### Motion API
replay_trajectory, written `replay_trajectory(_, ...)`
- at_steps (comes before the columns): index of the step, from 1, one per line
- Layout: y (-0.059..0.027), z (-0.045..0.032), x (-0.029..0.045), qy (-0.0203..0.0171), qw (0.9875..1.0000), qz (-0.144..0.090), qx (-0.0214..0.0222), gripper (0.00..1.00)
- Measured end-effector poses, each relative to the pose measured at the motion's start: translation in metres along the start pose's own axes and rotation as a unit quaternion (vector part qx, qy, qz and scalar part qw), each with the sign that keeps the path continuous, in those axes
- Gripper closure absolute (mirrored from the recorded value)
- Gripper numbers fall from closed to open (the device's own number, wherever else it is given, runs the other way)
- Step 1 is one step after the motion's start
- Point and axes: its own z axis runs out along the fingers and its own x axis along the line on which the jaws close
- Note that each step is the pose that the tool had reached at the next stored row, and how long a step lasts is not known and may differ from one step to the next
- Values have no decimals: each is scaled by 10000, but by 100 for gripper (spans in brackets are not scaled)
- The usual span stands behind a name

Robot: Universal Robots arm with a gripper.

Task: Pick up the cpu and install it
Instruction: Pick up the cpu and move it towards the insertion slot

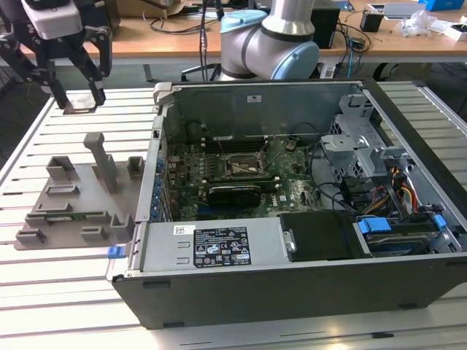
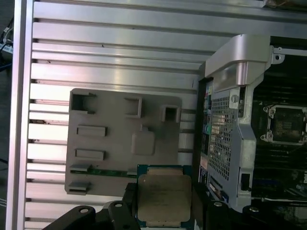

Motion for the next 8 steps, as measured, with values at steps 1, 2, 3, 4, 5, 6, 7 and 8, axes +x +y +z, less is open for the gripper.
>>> replay_trajectory(1, -1, 1, -23, 0, 10000, 1, 0, 45)
replay_trajectory(2, -3, 2, -55, 0, 10000, 1, 0, 45)
replay_trajectory(3, -5, 2, -80, 0, 10000, 1, 0, 45)
replay_trajectory(4, -7, 3, -114, 0, 10000, 1, 0, 45)
replay_trajectory(5, -15, 7, -246, 0, 10000, 0, 0, 45)
replay_trajectory(6, -16, 8, -268, 0, 10000, 1, 0, 45)
replay_trajectory(7, -17, 8, -290, 0, 10000, 1, 0, 45)
replay_trajectory(8, -18, 9, -320, 0, 10000, 1, 0, 45)
